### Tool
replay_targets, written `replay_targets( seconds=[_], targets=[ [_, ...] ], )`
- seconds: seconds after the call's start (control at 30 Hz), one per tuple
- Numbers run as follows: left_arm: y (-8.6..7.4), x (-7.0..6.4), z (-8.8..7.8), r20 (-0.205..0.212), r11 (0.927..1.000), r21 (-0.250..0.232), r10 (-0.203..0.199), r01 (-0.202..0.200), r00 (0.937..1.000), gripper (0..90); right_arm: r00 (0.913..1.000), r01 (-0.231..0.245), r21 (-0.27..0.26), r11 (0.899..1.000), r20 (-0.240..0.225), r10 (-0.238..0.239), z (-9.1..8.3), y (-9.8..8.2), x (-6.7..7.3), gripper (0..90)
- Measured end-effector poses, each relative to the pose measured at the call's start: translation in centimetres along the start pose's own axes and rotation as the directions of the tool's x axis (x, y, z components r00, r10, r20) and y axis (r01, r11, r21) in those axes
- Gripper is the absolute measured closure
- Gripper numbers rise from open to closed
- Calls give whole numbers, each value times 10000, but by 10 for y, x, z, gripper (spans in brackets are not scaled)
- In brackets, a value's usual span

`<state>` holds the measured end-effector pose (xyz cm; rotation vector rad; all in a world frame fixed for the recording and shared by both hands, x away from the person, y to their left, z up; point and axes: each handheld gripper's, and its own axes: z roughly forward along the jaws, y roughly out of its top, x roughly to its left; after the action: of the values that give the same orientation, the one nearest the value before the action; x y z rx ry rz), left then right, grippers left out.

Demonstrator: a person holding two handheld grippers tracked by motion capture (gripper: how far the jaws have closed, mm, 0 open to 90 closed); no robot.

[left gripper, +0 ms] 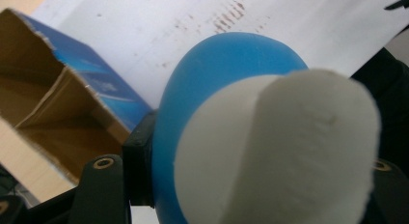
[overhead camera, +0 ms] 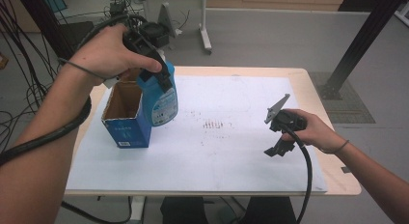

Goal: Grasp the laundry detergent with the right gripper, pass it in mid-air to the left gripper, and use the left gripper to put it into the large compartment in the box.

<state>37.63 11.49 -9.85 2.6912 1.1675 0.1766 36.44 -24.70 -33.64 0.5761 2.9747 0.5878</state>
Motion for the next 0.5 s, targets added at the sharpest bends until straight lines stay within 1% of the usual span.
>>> replay_targets(
  seconds=[0.03, 0.1, 0.13, 0.17, 0.2, 0.23, 0.27, 0.3, 0.33, 0.4, 0.47, 0.5],
  targets=[
    [0, 2, -2, -36, 9996, -114, -251, 251, 9997, 369, 10000, -23, 4, 10000, 2, 23, 0, 0, 0, 36],
    [-1, 6, -8, -154, 9985, -132, -525, 523, 9985, 370, 10000, -33, 20, 10000, 6, 33, 0, 0, 0, 37],
    [-1, 6, -8, -154, 9985, -132, -525, 523, 9985, 370, 10000, -33, 20, 10000, 6, 33, 0, 0, 0, 37],
    [0, 9, -12, -249, 9977, -125, -675, 672, 9974, 370, 10000, -58, 73, 10000, 24, 57, 0, 0, 0, 40],
    [0, 12, -17, -403, 9961, -170, -869, 863, 9954, 370, 10000, -41, 92, 9999, 37, 41, 0, 0, 0, 40],
    [0, 16, -21, -474, 9941, -201, -1077, 1068, 9931, 370, 10000, -46, 106, 9999, 62, 46, 0, 0, 0, 40],
    [0, 16, -21, -474, 9941, -201, -1077, 1068, 9931, 369, 10000, -46, 106, 9999, 62, 46, 0, 0, 0, 40],
    [0, 18, -23, -487, 9921, -215, -1245, 1236, 9910, 369, 9999, -58, 101, 9999, 84, 57, 0, 0, -1, 40],
    [-1, 21, -27, -549, 9861, -306, -1647, 1632, 9848, 370, 9999, -84, 124, 9999, 91, 83, 0, 1, -1, 40],
    [-1, 25, -30, -581, 9804, -320, -1961, 1945, 9789, 370, 9999, -75, 115, 9999, 108, 73, 1, 1, -1, 43],
    [-1, 30, -32, -610, 9733, -366, -2287, 2268, 9716, 370, 10000, -32, 138, 9999, 93, 31, 2, 2, -1, 46],
    [-1, 36, -35, -660, 9664, -399, -2562, 2540, 9644, 370, 9999, -77, 162, 9998, 93, 75, 2, 2, -1, 46]
  ],
)
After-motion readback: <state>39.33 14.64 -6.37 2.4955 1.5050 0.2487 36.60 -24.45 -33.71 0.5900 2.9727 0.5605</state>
